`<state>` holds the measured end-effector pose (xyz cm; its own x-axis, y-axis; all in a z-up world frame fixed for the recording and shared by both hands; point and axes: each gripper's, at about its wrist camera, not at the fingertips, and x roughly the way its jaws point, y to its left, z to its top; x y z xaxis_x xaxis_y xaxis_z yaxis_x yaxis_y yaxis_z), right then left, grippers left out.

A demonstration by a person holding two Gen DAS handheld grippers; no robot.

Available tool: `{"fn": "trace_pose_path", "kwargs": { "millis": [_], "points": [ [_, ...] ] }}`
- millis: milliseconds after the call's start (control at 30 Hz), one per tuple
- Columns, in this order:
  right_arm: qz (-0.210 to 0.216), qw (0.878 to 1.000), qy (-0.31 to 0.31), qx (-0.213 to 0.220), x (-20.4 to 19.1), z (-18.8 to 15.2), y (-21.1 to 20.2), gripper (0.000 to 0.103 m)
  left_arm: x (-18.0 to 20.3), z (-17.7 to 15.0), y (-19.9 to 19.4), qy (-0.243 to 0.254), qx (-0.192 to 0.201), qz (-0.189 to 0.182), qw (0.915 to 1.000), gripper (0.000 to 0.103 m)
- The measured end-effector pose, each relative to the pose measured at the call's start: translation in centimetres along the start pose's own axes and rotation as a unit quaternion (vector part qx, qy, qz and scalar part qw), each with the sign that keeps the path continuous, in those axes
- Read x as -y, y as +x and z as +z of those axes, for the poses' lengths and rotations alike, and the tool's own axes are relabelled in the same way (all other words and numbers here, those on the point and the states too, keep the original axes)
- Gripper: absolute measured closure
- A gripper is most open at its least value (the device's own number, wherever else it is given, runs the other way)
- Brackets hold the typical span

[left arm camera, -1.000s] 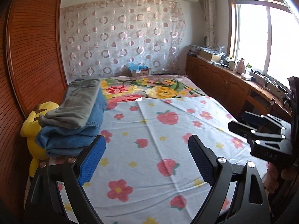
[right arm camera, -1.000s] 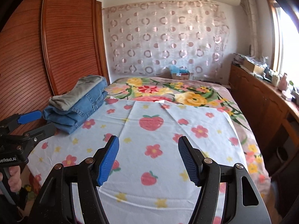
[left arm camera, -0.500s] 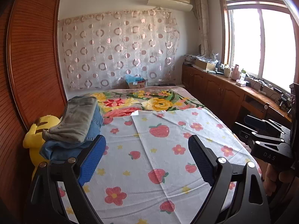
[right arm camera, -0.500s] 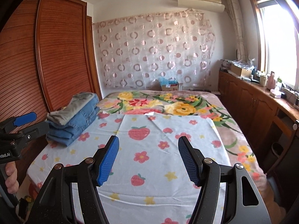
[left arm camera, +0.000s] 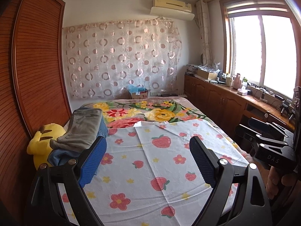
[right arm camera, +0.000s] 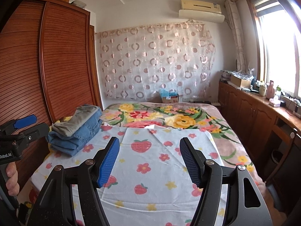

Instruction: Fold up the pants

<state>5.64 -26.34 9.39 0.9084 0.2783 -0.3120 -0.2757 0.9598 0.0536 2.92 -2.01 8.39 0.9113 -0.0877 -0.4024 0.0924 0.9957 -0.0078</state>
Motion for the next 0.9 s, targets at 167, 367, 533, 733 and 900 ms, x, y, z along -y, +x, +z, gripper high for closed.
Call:
{"fn": "trace_pose_path", "kwargs": {
  "millis": [167, 367, 533, 733, 900],
  "points": [
    [0.002, 1.0, 0.0, 0.001, 0.23, -0.33, 0.12, 0.034, -0.11, -0.02, -0.07, 0.0, 0.0, 0.0, 1.0, 0.013],
    [0.002, 1.0, 0.0, 0.003, 0.52, -0.42, 0.19, 0.033, -0.12, -0.02, -0.1, 0.0, 0.001, 0.0, 1.0, 0.013],
    [0.001, 1.0, 0.0, 0.003, 0.42, -0.44, 0.15, 0.033, -0.28, -0.17, -0.04, 0.0, -0.002, 0.001, 1.0, 0.013],
    [0.004, 1.0, -0.002, 0.003, 0.42, -0.47, 0.25, 0.033, -0.55, -0.48, -0.13, -0.003, -0.002, 0.003, 1.0, 0.013],
    [0.003, 1.0, -0.002, 0.005, 0.45, -0.54, 0.21, 0.032, -0.6, -0.44, -0.15, -0.003, -0.002, 0.002, 1.0, 0.013]
  ]
}}
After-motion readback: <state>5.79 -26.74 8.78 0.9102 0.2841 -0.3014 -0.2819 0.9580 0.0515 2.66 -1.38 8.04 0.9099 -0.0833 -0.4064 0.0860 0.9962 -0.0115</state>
